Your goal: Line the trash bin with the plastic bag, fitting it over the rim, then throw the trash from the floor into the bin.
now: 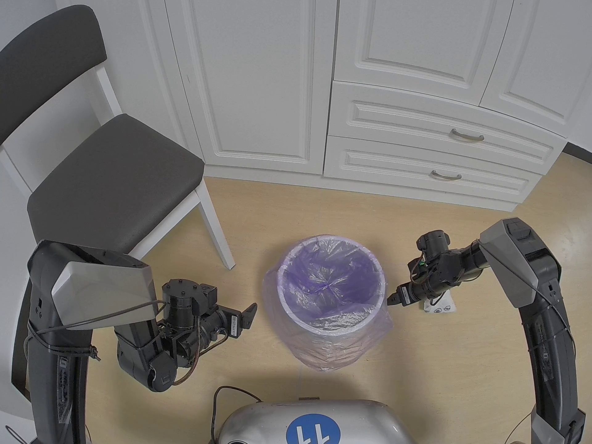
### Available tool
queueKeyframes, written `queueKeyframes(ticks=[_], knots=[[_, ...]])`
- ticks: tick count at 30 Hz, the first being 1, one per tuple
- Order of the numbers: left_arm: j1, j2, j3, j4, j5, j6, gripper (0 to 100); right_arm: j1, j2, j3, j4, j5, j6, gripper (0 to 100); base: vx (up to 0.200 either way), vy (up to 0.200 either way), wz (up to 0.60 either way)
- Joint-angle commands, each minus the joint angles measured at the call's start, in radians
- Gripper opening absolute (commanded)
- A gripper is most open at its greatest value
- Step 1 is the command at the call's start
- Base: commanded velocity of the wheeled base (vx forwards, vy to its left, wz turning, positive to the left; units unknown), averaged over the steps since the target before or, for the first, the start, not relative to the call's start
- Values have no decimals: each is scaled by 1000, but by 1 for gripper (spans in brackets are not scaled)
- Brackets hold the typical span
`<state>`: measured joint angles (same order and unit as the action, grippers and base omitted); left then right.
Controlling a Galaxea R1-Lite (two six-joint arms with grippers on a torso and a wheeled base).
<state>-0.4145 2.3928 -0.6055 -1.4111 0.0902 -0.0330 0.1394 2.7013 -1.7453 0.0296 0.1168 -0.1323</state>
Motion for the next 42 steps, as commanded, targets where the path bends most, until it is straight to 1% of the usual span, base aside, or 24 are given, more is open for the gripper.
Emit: queueKeyframes(ticks=[1, 3, 7, 10, 12, 13, 14, 18, 19, 21, 23, 24, 25, 26, 27, 30, 31, 33, 34, 35, 38, 42], knots=[[0, 0, 4, -14, 0, -1, 100, 3, -92, 79, -8, -25, -23, 100, 0, 0, 0], [0, 0, 4, -14, 0, -1, 100, 8, -103, 98, -8, -25, -27, 100, 0, 0, 0], [0, 3, 4, -14, 0, -1, 100, 5, -94, 119, -8, -16, -89, 100, 0, 0, 0], [-1, 5, 6, -14, 0, -1, 100, 2, -70, 118, -3, 1, -99, 100, 0, 0, 0], [-1, 5, 7, -14, 0, 1, 100, -3, -63, 113, 4, 60, -101, 100, 0, 0, 0], [-1, 3, 7, -14, 0, -1, 100, -3, -63, 113, 4, 64, -101, 100, 0, 0, 0], [-1, 3, 7, -14, 0, 1, 100, -3, -63, 113, 4, 87, -102, 100, 0, 0, 0], [-1, 5, 4, -14, 0, 1, 100, -4, -57, 105, 13, 106, -104, 100, 0, 0, 0], [-1, 8, 4, -14, 0, 1, 100, -4, -54, 87, 43, 132, -104, 100, 0, 0, 0], [-1, 11, 3, -14, 0, 1, 100, -6, -43, 49, 101, 153, -104, 100, 0, 0, 0], [-1, 11, 4, -14, 2, 1, 100, -6, -32, 6, 158, 155, -104, 100, 0, 0, 0], [-1, 11, 4, -14, 2, 1, 100, -6, -32, 6, 158, 155, -104, 100, 0, 0, 0], [-1, 11, 6, -14, 0, 2, 100, -6, -14, -40, 204, 155, -102, 100, 0, 0, 0], [-1, 11, 6, -14, 0, 2, 100, -6, -14, -42, 207, 155, -102, 100, 0, 0, 0], [0, 9, 3, -14, 0, 2, 100, -9, 0, -82, 236, 156, -99, 100, 0, 0, 0], [2, 9, 1, -14, 0, 13, 100, -14, 40, -152, 259, 153, -90, 100, 0, 0, 0], [3, 11, 1, -16, 0, 27, 100, -12, 69, -178, 251, 139, -87, 100, 0, 0, 0], [3, 11, 1, -16, 0, 27, 100, -12, 69, -178, 251, 139, -87, 100, 0, 0, 0], [3, 19, 1, -23, 2, 44, 100, -7, 123, -244, 260, 64, -81, 100, 0, 0, 0], [3, 19, 1, -26, 2, 45, 100, -6, 126, -255, 260, 49, -79, 100, 0, 0, 0], [2, 23, 6, -28, 2, 45, 100, 2, 152, -255, 265, 46, -81, 100, 0, 0, 0], [5, 26, 6, -28, 2, 45, 100, 5, 176, -255, 231, 38, -87, 100, 0, 0, 0]])
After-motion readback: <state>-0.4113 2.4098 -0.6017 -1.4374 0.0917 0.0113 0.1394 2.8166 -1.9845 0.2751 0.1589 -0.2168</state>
